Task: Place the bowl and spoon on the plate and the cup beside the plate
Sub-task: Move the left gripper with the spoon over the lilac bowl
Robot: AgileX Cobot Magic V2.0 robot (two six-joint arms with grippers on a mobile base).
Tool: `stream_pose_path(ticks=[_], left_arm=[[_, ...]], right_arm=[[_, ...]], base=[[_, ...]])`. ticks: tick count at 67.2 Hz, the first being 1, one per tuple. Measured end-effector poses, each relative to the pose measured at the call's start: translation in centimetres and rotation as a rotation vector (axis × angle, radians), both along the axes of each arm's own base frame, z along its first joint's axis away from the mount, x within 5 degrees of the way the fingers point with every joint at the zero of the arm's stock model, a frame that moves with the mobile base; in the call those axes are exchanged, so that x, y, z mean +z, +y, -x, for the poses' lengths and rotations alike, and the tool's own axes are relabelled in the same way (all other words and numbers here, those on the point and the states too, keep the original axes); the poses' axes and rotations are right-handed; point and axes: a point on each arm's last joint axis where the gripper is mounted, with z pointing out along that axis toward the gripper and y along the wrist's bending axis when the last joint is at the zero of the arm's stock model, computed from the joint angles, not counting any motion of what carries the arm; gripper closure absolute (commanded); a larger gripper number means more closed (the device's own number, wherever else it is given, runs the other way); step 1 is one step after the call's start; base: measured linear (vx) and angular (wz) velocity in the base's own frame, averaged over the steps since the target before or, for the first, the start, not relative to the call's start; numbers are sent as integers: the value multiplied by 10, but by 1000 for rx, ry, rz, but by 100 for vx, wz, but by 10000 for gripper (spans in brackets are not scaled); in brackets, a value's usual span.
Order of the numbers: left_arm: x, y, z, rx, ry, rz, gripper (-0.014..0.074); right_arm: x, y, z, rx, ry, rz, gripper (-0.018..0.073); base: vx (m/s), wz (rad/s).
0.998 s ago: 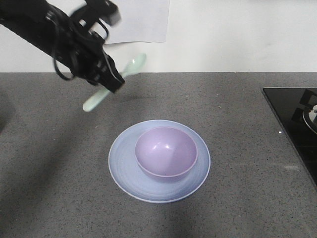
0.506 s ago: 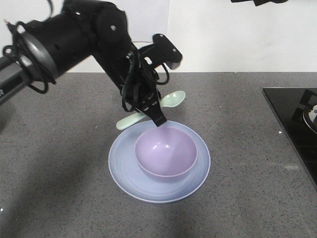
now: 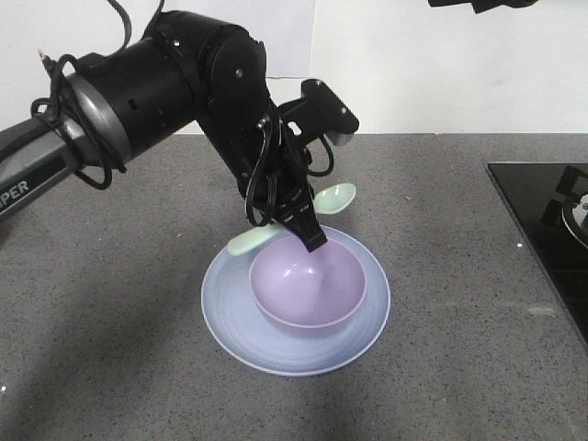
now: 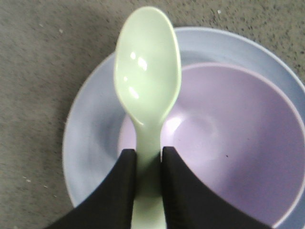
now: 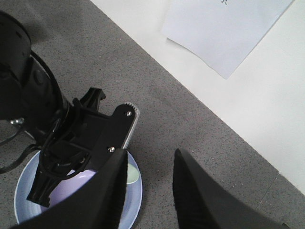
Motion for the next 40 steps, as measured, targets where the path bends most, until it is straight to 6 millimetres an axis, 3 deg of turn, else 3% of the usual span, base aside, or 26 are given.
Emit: stream_pose_path(ticks=[14, 40], left_arm=[[-22, 3, 4, 1, 62, -48, 603], [-26, -1, 8, 0, 114, -5, 603]], right_arm=[[0, 0, 0, 0, 0, 0, 322], [0, 0, 0, 0, 1, 1, 322]], base=[[0, 0], [0, 0]])
